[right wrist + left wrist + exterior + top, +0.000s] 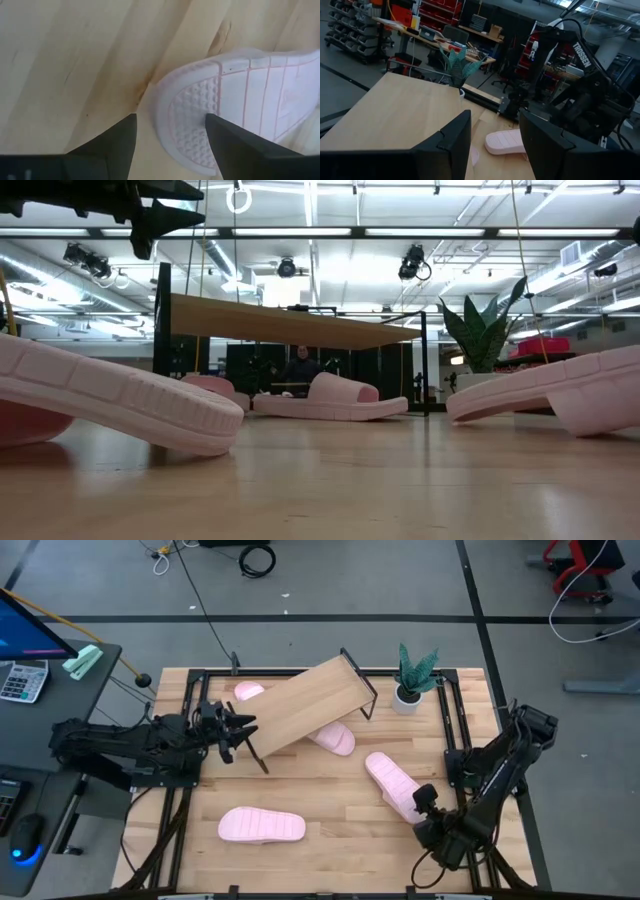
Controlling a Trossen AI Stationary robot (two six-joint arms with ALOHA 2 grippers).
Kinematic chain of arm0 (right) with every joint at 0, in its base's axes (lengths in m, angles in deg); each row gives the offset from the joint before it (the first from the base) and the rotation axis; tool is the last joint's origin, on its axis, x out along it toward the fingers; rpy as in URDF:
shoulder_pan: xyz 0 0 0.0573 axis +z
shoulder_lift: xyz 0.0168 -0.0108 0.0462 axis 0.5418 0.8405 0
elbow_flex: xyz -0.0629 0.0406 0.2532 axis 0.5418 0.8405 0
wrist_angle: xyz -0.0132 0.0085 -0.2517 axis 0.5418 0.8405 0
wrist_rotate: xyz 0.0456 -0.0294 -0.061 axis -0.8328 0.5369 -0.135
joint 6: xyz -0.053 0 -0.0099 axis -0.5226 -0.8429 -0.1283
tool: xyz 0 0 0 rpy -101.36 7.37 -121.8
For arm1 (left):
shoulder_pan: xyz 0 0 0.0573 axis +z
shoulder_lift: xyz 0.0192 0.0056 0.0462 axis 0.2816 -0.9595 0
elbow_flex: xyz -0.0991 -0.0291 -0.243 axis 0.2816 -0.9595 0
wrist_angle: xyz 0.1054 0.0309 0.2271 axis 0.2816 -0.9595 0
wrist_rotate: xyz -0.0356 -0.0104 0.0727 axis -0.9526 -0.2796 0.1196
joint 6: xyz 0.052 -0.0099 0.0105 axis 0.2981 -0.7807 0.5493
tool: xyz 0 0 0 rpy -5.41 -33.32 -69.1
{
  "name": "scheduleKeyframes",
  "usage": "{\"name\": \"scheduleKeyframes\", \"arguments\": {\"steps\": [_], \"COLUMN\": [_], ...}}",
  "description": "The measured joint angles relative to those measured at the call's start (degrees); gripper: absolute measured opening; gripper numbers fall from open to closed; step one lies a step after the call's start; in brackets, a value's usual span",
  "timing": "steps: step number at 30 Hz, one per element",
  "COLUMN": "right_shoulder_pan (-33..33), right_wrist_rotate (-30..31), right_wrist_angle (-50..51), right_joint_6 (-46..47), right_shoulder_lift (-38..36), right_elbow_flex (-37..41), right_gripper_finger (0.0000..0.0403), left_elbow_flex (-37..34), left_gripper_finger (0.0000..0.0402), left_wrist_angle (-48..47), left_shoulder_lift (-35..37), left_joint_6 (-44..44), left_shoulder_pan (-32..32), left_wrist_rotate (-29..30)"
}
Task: Pick and place slides into the shelf
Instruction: Put the pink slipper on the shelf
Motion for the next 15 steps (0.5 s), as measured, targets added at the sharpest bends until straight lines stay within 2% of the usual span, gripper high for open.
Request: {"name": "scheduleKeyframes", "arguments": {"steps": [15], "right_shoulder_pan": [-1.47], "right_wrist_rotate": [8.10], "right_wrist_angle": [0.36], "right_joint_6": [5.75], "right_shoulder_lift": [2.99], "right_elbow_flex": [-0.02], "right_gripper_finger": [0.0239], "left_elbow_flex": [0.00], "left_gripper_finger": [0.0172], "left_wrist_angle": [0.13], "left_shoulder_lift": [0.00], "left_joint_6": [0.02], "left_shoulder_pan": [0.00], "left_wrist_rotate": [0.00]}}
